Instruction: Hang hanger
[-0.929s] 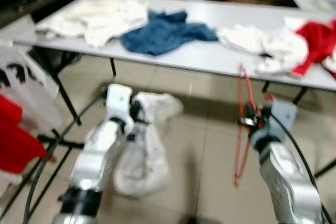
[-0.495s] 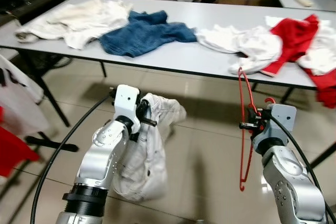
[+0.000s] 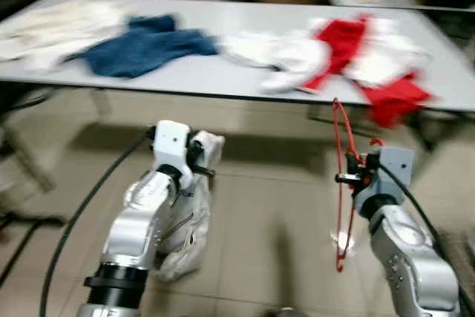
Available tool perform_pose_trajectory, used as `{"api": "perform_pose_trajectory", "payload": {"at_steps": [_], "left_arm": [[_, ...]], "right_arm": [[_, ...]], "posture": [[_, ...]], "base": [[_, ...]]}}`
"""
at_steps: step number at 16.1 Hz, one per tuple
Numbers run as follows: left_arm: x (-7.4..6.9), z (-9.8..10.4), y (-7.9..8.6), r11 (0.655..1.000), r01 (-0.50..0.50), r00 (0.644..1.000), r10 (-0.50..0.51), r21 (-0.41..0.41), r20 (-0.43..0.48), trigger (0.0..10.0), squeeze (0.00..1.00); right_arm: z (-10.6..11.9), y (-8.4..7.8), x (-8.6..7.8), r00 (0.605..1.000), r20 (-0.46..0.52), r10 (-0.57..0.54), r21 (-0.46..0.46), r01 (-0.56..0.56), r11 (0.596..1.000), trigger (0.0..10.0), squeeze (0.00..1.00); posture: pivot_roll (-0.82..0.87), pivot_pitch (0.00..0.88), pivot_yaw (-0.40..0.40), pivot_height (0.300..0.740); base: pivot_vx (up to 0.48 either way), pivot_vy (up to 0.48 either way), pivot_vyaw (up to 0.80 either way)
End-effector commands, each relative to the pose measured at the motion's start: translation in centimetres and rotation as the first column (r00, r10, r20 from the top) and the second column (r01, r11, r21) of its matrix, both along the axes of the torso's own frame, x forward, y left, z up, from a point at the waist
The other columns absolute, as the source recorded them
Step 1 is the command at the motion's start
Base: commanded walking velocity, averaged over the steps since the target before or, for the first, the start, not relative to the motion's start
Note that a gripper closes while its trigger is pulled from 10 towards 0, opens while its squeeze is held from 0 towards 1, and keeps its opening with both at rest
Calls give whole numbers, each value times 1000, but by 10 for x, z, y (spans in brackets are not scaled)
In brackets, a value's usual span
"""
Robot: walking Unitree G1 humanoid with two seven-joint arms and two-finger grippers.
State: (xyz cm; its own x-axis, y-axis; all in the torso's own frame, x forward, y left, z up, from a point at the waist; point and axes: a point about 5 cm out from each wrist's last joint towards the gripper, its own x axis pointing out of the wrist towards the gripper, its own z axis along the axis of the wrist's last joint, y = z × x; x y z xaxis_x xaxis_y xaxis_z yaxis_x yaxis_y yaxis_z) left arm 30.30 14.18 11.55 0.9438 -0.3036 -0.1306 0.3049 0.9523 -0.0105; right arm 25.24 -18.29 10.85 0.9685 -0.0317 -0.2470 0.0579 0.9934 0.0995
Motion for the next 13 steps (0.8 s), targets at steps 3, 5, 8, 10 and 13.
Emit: {"api": "perform_pose_trajectory", "payload": {"at_steps": [3,5,8,10,13], "left_arm": [[7,18,-2,999,23,997,-20,-29,72,10000,0],[9,19,-4,998,43,996,-40,-39,76,10000,0],[10,21,-7,998,55,995,-52,-43,82,10000,0],[10,22,-7,997,54,995,-50,-46,85,10000,0],[10,23,-5,997,54,995,-49,-54,89,10000,0]], "right_arm": [[12,4,1,998,51,44,18,-45,999,10000,0],[16,2,2,997,68,48,-14,-47,999,10000,0],[17,-1,3,996,74,53,-26,-51,998,10000,0],[19,1,5,994,78,79,-34,-76,996,10000,0],[20,4,6,992,80,97,-43,-94,995,10000,0]], "posture": [[-166,0,51,740],[-175,0,57,740],[-177,0,60,740],[-168,0,49,740],[-170,0,45,740]], "base": [[0,0,-475],[126,0,0],[275,0,0],[287,0,0],[296,0,0]]}}
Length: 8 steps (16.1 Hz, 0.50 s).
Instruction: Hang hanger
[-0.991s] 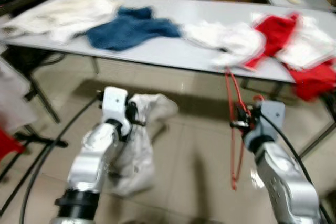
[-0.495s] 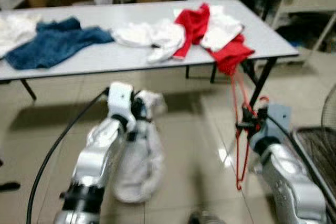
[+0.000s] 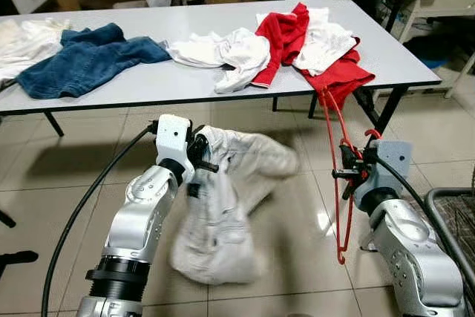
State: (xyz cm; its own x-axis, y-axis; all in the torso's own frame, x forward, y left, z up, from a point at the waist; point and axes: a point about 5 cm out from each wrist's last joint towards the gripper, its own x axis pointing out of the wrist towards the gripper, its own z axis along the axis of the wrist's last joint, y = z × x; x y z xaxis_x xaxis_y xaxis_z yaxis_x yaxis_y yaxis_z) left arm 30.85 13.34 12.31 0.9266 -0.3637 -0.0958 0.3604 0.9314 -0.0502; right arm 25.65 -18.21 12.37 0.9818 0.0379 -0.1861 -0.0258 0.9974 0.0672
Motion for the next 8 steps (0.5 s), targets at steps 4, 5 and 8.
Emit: {"api": "perform_pose_trajectory", "payload": {"at_steps": [4,5,8], "left_arm": [[3,17,4,1000,-8,997,10,-20,73,10000,0],[3,17,5,1000,-13,997,15,-18,73,10000,0],[4,19,7,1000,-17,996,18,-6,87,10000,0]], "right_arm": [[6,5,4,999,24,47,-16,-47,999,10000,0],[6,7,5,998,19,63,-19,-62,998,10000,0],[7,9,4,994,27,107,-35,-106,994,10000,0]], "posture": [[-159,0,31,740],[-157,0,28,740],[-147,0,12,740]], "base": [[346,0,0],[375,0,-800],[372,0,-800]]}}
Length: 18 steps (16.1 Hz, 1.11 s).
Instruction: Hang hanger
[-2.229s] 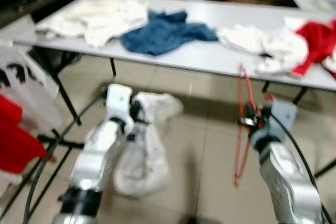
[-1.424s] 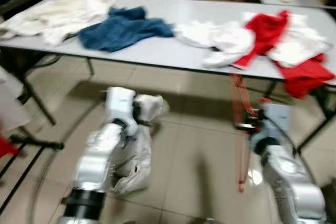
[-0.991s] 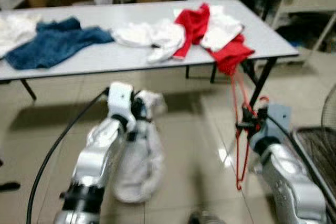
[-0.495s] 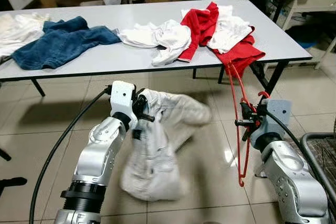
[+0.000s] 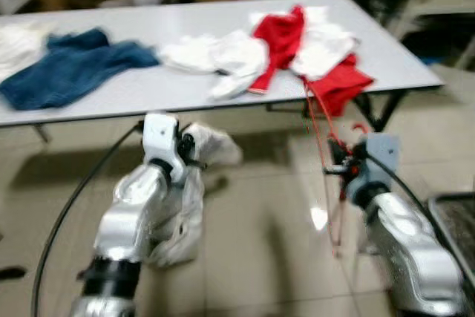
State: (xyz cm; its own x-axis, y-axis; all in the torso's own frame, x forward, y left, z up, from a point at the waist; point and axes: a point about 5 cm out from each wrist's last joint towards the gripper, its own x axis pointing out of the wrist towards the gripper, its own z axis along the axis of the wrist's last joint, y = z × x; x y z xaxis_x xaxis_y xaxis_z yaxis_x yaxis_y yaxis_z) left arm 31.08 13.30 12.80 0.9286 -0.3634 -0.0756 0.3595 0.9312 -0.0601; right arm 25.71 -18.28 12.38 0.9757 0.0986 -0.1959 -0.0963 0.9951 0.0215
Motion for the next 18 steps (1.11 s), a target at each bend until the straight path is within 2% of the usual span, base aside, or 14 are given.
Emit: {"api": "perform_pose_trajectory", "payload": {"at_steps": [1,9,12,14,17,18], "left_arm": [[1,16,8,1000,-12,997,11,13,78,10000,0],[4,24,8,1000,-1,995,0,8,102,10000,0],[7,32,0,999,51,992,-51,4,117,10000,0],[13,42,-3,998,66,989,-65,-4,136,10000,0],[25,70,-6,995,99,974,-98,5,205,10000,0],[31,85,-6,994,109,965,-106,1,241,10000,0]], "right_arm": [[7,10,3,998,35,52,8,-52,999,10000,0],[26,4,5,974,113,194,-24,-192,981,10000,0],[39,-1,3,952,140,273,-64,-266,962,10000,0],[51,-1,-1,915,155,372,-101,-360,928,10000,0],[69,-5,-17,818,125,562,-171,-540,824,10000,0],[75,-8,-23,780,108,616,-182,-594,784,10000,0]], "posture": [[-145,0,11,740],[-149,0,8,740],[-155,0,16,740],[-164,0,36,740],[-163,0,39,740],[-153,0,31,740]], "base": [[371,0,-575],[373,0,-63],[371,0,-575],[371,0,0],[372,0,0],[368,0,0]]}}
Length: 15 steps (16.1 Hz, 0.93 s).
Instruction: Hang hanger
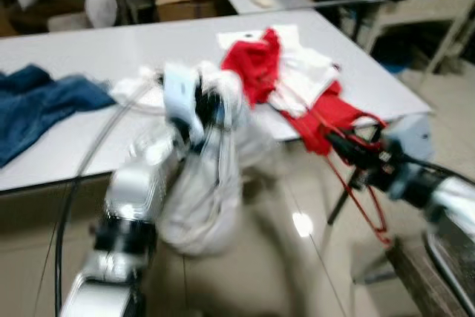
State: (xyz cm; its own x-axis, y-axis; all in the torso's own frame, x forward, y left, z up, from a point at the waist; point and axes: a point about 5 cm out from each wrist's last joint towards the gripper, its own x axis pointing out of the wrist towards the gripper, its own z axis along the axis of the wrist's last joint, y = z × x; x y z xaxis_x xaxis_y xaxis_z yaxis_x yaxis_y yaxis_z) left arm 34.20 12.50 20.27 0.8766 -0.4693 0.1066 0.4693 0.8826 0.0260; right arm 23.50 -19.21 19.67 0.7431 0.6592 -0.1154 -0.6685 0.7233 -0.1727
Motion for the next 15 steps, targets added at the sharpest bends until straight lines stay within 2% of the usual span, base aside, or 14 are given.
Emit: {"api": "perform_pose_trajectory", "payload": {"at_steps": [1,3,7,8,9,10,13,15], "left_arm": [[5,26,1,1000,14,997,-12,-26,78,10000,0],[20,58,5,1000,17,990,-14,-18,141,10000,0],[37,87,19,1000,-26,980,26,1,198,10000,0],[41,108,19,1000,3,970,-1,-11,241,10000,0],[42,116,18,1000,19,966,-14,-16,260,10000,0],[40,140,15,996,78,948,-60,-46,314,10000,0],[35,166,15,987,130,923,-88,-90,374,10000,0],[31,186,12,979,183,895,-131,-85,426,10000,0]], "right_arm": [[8,-4,-5,999,-5,53,-9,-53,999,10000,0],[19,-10,-10,986,-33,165,-67,-167,984,10000,0],[37,-15,-21,959,-55,279,-65,-282,957,10000,0],[40,-19,-21,951,-82,300,-99,-307,947,10000,0],[40,-20,-21,948,-93,305,-113,-314,943,10000,0],[42,-20,-16,947,-91,310,-139,-320,937,10000,0],[48,-16,-12,942,-64,330,-131,-336,933,10000,0],[55,-14,-8,940,-32,340,-129,-341,931,10000,0]], "posture": [[-139,0,22,740],[-129,0,16,740],[-132,0,13,740],[-133,0,11,740],[-133,0,10,740],[-135,0,7,740],[-132,0,3,740],[-135,0,5,740]], "base": [[364,0,0],[366,0,0],[362,0,0],[368,0,0],[368,0,0],[368,0,0],[369,0,0],[377,0,0]]}}
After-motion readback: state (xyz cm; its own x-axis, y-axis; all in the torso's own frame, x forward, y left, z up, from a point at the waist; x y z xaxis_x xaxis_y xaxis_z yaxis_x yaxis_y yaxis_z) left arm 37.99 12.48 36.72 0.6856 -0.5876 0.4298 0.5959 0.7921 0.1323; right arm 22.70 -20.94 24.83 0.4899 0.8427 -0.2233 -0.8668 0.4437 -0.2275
